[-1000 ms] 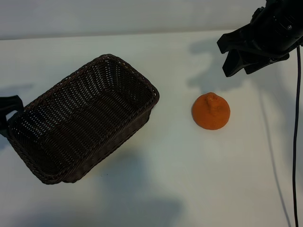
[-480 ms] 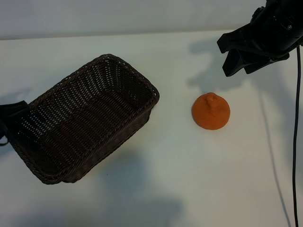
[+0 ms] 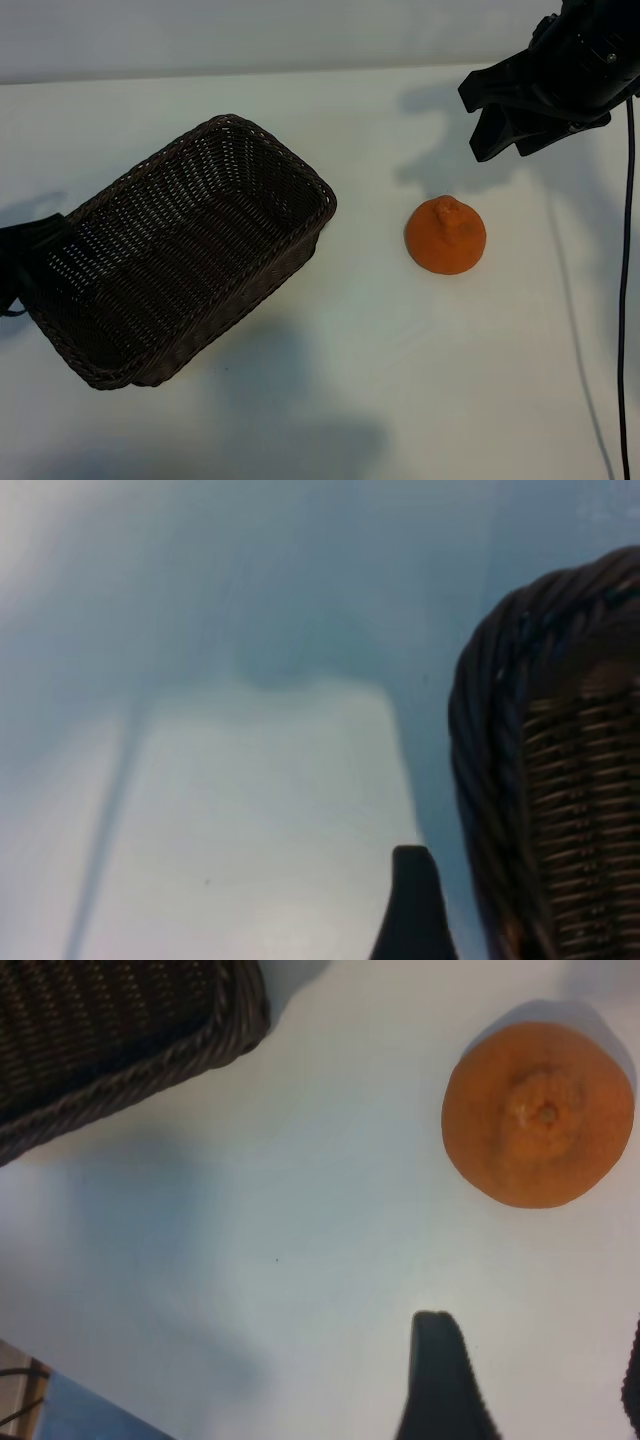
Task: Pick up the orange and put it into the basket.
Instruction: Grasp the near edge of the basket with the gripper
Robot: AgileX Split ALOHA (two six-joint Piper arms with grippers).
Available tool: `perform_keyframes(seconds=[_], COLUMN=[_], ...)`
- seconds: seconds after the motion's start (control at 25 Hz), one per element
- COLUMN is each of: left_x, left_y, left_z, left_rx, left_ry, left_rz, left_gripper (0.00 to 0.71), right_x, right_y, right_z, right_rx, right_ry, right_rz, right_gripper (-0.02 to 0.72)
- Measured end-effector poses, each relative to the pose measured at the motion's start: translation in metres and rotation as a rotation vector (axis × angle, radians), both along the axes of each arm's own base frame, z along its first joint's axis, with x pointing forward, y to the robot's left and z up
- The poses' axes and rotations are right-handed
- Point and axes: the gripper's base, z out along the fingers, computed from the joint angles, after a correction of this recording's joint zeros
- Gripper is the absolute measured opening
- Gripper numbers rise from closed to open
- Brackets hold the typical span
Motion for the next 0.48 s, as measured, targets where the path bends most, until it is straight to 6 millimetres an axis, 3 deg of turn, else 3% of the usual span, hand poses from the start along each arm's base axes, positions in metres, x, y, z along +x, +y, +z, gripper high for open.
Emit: perform_keyframes(seconds=[0.48], left_x=[0.023], left_y=[-0.007], left_z=[-0.041], left_rx=[-0.049], left_ry=[0.090], left_rz=[0.026], left_gripper=[0.567], right_x=[0.000], right_y=[0.000], right_z=[0.000], right_rx=[0.001], right_ry=[-0.001], right_rz=[0.000], right_gripper=[0.433])
